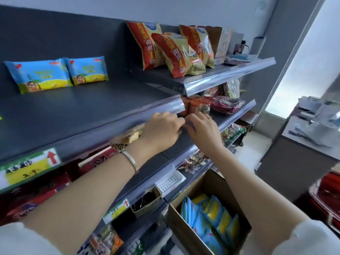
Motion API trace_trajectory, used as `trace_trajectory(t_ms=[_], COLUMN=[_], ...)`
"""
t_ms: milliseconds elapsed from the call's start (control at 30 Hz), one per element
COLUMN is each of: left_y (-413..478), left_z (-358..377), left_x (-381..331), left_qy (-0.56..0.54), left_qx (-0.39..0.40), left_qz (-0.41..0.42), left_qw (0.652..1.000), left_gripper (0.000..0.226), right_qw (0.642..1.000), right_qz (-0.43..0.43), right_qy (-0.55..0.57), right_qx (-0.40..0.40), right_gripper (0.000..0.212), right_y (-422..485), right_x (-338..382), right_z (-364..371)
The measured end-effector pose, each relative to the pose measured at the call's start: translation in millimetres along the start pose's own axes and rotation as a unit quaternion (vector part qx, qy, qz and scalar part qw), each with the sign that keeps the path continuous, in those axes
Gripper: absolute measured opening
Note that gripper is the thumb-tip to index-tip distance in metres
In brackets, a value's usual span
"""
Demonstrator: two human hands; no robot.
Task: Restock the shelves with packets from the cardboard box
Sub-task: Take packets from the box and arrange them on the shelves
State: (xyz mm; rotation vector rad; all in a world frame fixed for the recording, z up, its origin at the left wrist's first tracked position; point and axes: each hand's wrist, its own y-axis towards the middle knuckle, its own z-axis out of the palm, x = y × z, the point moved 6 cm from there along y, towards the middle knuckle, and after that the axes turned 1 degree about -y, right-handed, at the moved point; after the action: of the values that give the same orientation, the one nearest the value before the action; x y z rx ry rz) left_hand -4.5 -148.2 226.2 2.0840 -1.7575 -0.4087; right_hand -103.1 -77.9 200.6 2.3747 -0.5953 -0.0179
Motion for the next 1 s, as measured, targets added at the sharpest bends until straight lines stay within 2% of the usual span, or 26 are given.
trace_trajectory(t_ms=[200,400,567,733,1000], left_y=[-5,-4,-9,-27,-79], left_z=[110,197,262,315,364], left_x=[-55,-89,-116,-139,-142], left_qy=[-0.04,-0.043,-0.05,-0.071,-0.104], left_qx=[0.165,0.26,0.319,0.387,0.449], left_qz=[0.019,0.004,-0.021,-0.09,-0.176], left_qw=[0.985,0.965,0.946,0.915,0.87], left_gripper=[0.024,0.025,0.02,0.024,0.022], right_qw=[0.987,0.953,0.915,0.864,0.785], right_qz=[0.093,0.119,0.085,0.04,0.031], right_qy=[-0.036,-0.029,-0.008,0.001,0.013], right_qx=[0.126,0.279,0.394,0.501,0.618], right_gripper=[0.02,0.025,0.027,0.032,0.048], right_y=[-88,-151,-189,-227,-282], right_x=[-86,-153,-195,-222,-224], right_z=[43,101,147,185,229])
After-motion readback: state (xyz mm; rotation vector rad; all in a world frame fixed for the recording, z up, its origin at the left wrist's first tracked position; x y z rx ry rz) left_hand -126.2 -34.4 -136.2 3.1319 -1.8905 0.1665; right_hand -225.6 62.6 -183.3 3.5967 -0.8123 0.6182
